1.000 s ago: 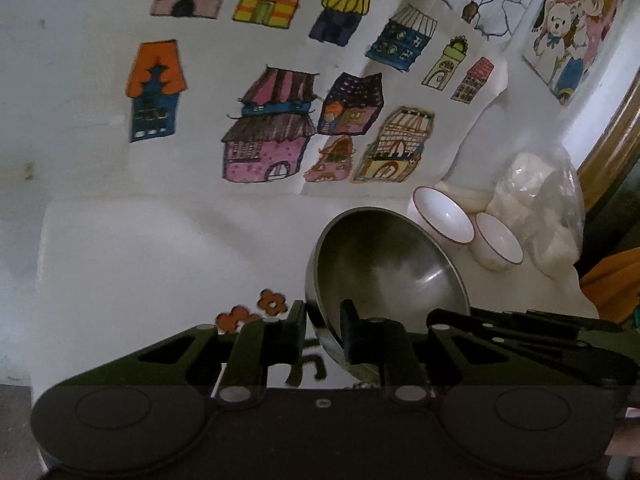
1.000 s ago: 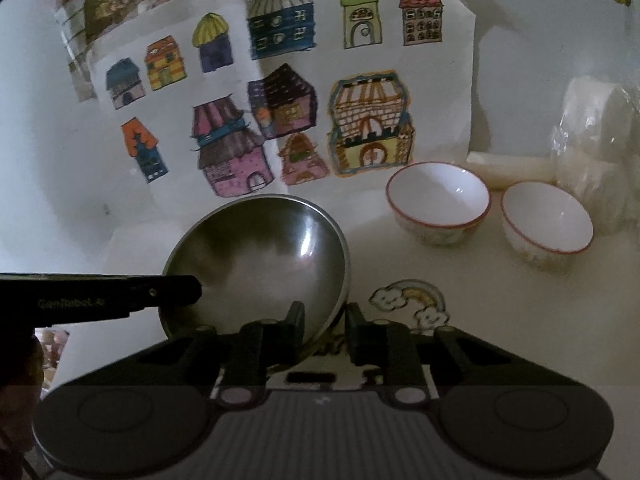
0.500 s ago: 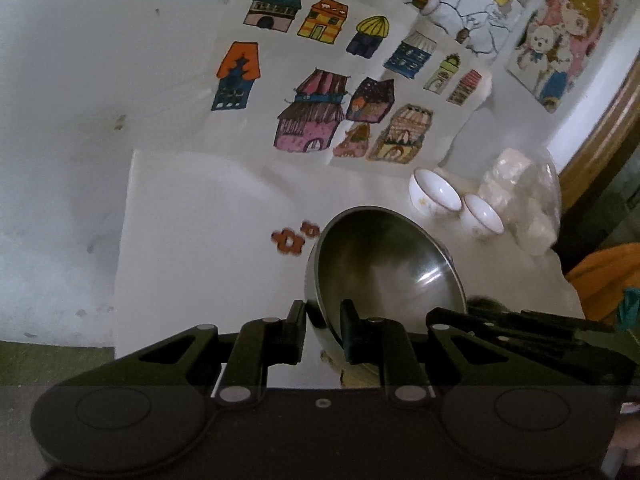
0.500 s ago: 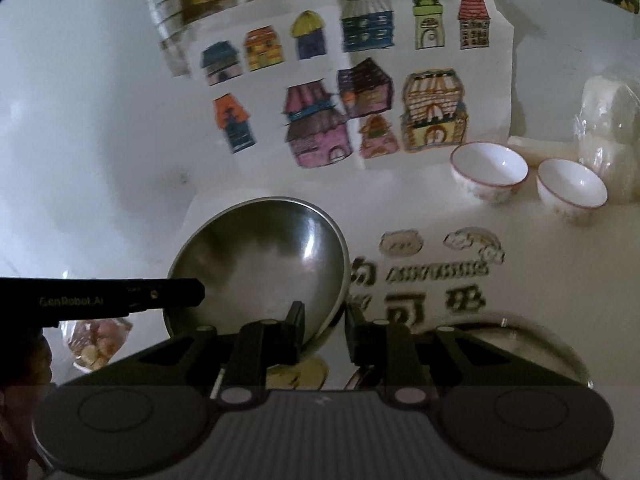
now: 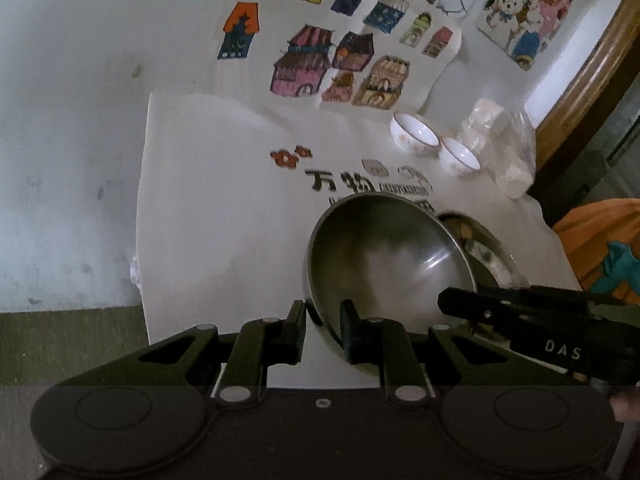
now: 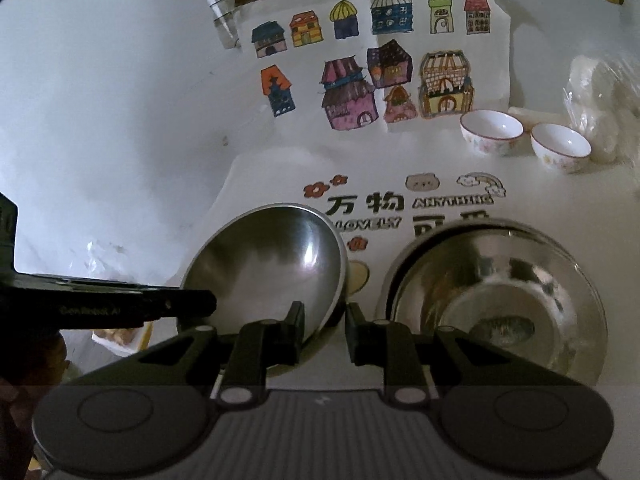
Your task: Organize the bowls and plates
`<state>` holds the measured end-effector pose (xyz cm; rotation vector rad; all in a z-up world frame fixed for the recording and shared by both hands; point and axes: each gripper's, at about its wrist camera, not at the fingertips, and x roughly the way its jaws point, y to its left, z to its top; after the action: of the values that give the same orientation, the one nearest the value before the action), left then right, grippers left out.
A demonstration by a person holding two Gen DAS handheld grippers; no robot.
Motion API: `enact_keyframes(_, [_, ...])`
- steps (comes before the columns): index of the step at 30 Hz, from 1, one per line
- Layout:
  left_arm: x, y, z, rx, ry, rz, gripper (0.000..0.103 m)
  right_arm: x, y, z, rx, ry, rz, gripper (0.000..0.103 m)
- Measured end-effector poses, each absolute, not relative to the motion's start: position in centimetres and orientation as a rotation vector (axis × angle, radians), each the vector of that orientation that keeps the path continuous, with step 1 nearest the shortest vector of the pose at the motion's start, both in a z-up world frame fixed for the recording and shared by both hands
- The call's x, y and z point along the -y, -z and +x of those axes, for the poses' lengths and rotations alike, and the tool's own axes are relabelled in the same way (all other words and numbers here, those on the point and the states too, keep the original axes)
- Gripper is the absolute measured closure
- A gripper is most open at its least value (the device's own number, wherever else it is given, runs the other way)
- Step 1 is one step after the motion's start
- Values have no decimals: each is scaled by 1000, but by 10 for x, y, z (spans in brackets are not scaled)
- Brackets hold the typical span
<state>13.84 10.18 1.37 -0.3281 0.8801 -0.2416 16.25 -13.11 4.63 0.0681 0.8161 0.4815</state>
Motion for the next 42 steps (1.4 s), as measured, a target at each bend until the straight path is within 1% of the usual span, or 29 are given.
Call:
enact_keyframes(7, [-101, -9, 127, -913, 245, -318, 83, 130, -48, 149, -826, -492, 48, 78])
enact_keyframes(17, [-107, -4, 131, -937, 230, -310, 81, 122, -35, 157, -860, -529, 39, 77])
enact_keyframes(18, [-106, -5, 131, -932, 229, -302, 77, 122, -34, 158, -861, -530, 37, 77])
enact_keyframes(20, [-106, -9, 130, -912, 218, -277, 75, 121, -34, 159, -851, -523, 24, 73])
enact_keyframes(22, [-105, -13, 130, -892, 212, -253, 70, 122, -37, 158, -832, -512, 6, 71])
enact_keyframes(24, [-105, -18, 131, -875, 204, -237, 59, 125, -40, 158, -817, -507, 1, 66])
enact_keyframes(26, [-104, -23, 132, -854, 198, -221, 53, 128, -43, 159, -801, -505, 4, 57])
enact_keyframes(31, [-95, -39, 140, -804, 198, -177, 38, 137, -49, 165, -768, -500, 15, 44])
enact_keyframes(33, [-89, -46, 147, -783, 200, -158, 30, 141, -52, 168, -756, -499, 23, 39])
enact_keyframes(35, [-82, -53, 153, -764, 203, -142, 26, 147, -54, 171, -743, -494, 28, 32])
enact_keyframes(40, [-63, -70, 176, -730, 208, -126, 17, 165, -62, 185, -708, -474, 44, 21])
enact_keyframes(42, [-56, -78, 188, -711, 208, -140, 6, 175, -66, 192, -691, -460, 46, 18])
